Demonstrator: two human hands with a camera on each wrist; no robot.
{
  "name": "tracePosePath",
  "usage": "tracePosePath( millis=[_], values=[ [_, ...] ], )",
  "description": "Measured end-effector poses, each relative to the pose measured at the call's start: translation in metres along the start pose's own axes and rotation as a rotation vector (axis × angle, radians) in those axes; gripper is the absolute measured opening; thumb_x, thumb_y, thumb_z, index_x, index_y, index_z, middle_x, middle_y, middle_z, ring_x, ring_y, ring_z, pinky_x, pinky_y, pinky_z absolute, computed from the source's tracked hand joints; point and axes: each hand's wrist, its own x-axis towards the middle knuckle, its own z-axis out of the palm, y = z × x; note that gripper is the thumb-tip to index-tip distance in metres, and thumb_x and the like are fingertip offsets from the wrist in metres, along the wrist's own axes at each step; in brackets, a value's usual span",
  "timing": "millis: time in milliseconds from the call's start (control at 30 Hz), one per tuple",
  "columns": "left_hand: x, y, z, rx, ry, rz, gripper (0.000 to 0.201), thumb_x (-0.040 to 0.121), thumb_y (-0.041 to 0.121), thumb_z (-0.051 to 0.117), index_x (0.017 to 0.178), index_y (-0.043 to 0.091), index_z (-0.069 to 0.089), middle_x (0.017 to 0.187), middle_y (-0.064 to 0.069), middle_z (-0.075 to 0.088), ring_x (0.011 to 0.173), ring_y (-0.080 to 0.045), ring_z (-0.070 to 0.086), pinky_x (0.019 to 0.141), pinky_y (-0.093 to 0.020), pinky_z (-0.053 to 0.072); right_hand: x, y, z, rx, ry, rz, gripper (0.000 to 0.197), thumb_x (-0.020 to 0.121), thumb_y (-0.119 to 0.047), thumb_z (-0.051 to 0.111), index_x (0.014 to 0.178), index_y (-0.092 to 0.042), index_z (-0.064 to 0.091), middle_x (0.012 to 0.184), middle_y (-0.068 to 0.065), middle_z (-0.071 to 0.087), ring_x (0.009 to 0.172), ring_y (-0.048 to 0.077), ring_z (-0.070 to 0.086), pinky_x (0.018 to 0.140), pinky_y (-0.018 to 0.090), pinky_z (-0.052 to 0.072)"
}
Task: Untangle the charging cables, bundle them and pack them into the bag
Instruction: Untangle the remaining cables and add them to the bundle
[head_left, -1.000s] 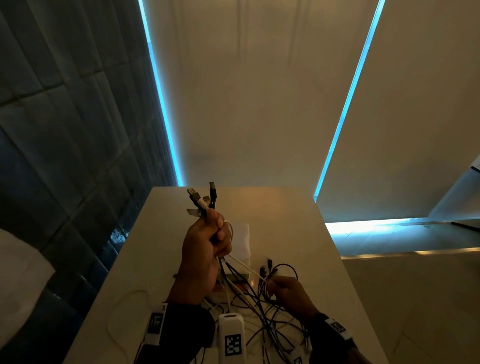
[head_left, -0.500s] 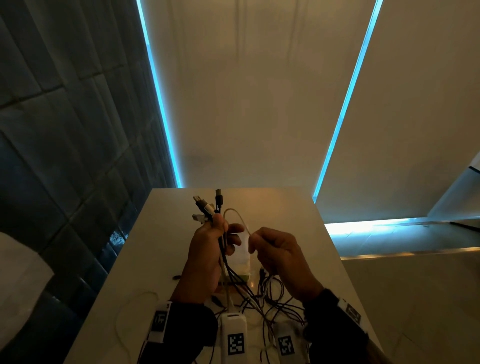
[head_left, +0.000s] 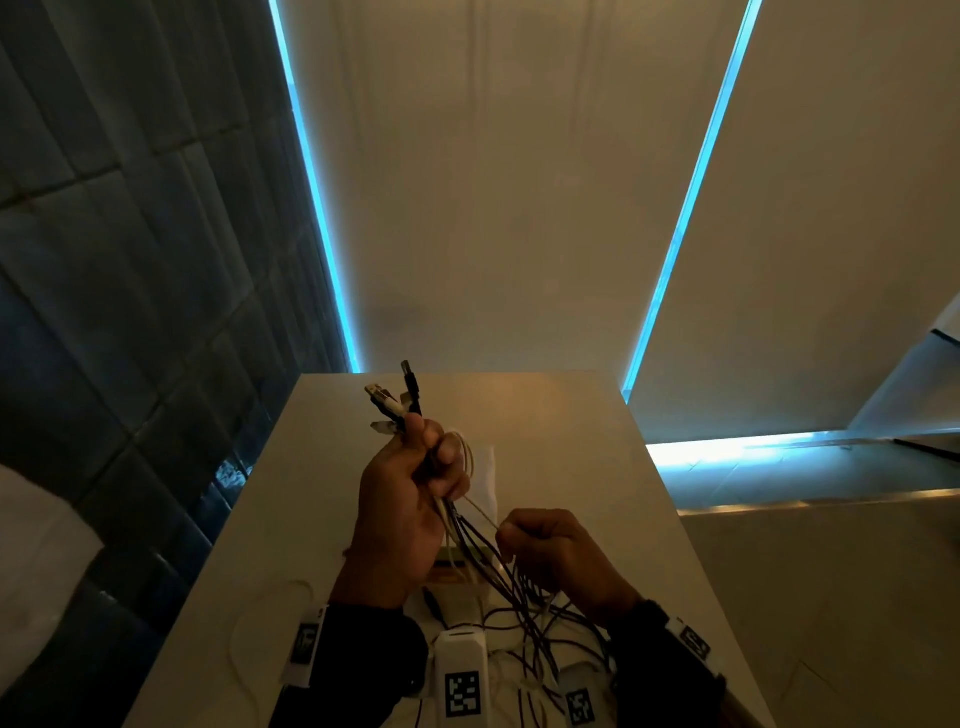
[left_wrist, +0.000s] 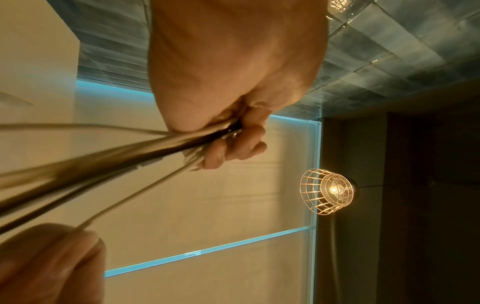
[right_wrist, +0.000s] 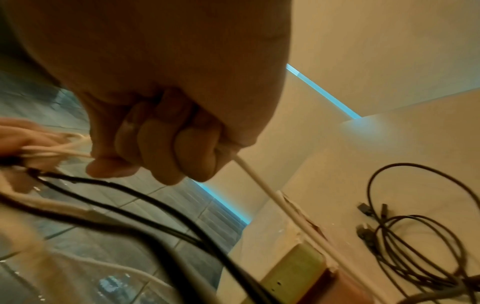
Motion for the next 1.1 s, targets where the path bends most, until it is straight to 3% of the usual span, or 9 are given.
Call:
tracePosePath(
  millis=[100,233,367,433,533,600,800,967,1100],
  values=[
    [0.001,-0.004,0.001,0.062,-0.028,0.005,0.031,0.093,0.031,0.036,0.069,0.012,0.039,0.053,0.004,0.038,0.039,-0.006,0.025,0.041,-0.02,0.026,0.007,0.02,-0.002,-0.036,0.049,0.014,0.033,0.098,-0.013,0.051,0.066,-0.015,0.058,0.047,-0.003,0.035,0.041,0.008,0.027,0.042,0.018,0.024],
    [0.004,-0.007,-0.002,0.108,-0.015,-0.002,0.031,0.092,0.031,0.036,0.069,0.011,0.038,0.051,0.005,0.035,0.038,-0.005,0.024,0.039,-0.019,0.026,0.016,0.049,-0.006,-0.138,0.103,0.023,0.034,0.096,-0.014,0.054,0.063,-0.019,0.058,0.046,-0.009,0.039,0.041,0.004,0.032,0.046,0.017,0.029],
    [0.006,-0.005,-0.006,0.111,0.01,0.006,0.036,0.1,0.027,0.03,0.069,0.011,0.038,0.05,0.006,0.035,0.038,-0.005,0.024,0.039,-0.019,0.026,0.023,0.077,-0.01,-0.226,0.156,0.046,0.029,0.086,-0.036,0.054,0.058,-0.028,0.057,0.057,0.005,0.047,0.055,0.016,0.044,0.058,0.029,0.037],
    [0.006,-0.004,-0.006,0.119,0.019,0.008,0.037,0.101,0.027,0.029,0.069,0.011,0.039,0.05,0.006,0.035,0.038,-0.005,0.024,0.039,-0.019,0.025,0.024,0.09,-0.01,-0.227,0.183,0.083,0.029,0.087,-0.031,0.054,0.059,-0.027,0.058,0.058,0.009,0.047,0.056,0.019,0.044,0.058,0.033,0.037],
    [0.005,-0.003,-0.006,0.13,0.026,0.016,0.037,0.101,0.027,0.03,0.068,0.011,0.039,0.051,0.006,0.034,0.038,-0.005,0.024,0.039,-0.019,0.024,0.029,0.106,-0.011,-0.254,0.207,0.103,0.037,0.092,-0.01,0.053,0.058,-0.024,0.057,0.055,-0.003,0.047,0.054,0.011,0.043,0.057,0.028,0.036],
    [0.006,-0.001,-0.007,0.135,0.028,0.024,0.036,0.1,0.027,0.031,0.068,0.011,0.039,0.051,0.005,0.034,0.038,-0.005,0.024,0.039,-0.019,0.025,0.033,0.112,-0.01,-0.274,0.212,0.109,0.04,0.089,-0.001,0.052,0.057,-0.023,0.055,0.051,-0.011,0.049,0.051,0.003,0.043,0.056,0.019,0.036],
    [0.007,0.0,-0.013,0.144,0.029,0.042,0.034,0.098,0.027,0.032,0.069,0.011,0.038,0.051,0.005,0.034,0.038,-0.005,0.024,0.039,-0.019,0.024,0.039,0.124,-0.006,-0.35,0.234,0.184,0.039,0.088,0.003,0.05,0.056,-0.02,0.054,0.047,-0.02,0.055,0.05,-0.006,0.051,0.055,0.007,0.034],
    [0.011,0.0,-0.021,0.21,0.046,0.048,0.032,0.096,0.028,0.036,0.069,0.011,0.038,0.05,0.006,0.035,0.037,-0.005,0.024,0.039,-0.019,0.022,0.047,0.097,-0.008,-0.276,0.363,0.181,0.036,0.088,-0.003,0.053,0.056,-0.018,0.056,0.054,-0.006,0.051,0.054,0.008,0.046,0.06,0.028,0.037],
    [0.014,-0.004,-0.022,0.271,0.103,0.028,0.035,0.101,0.026,0.033,0.069,0.012,0.04,0.052,0.005,0.039,0.039,-0.005,0.025,0.042,-0.021,0.02,0.047,0.03,-0.003,-0.054,0.398,0.022,0.03,0.094,-0.013,0.052,0.065,-0.013,0.06,0.046,-0.005,0.04,0.042,0.01,0.034,0.047,0.024,0.027]
  ],
)
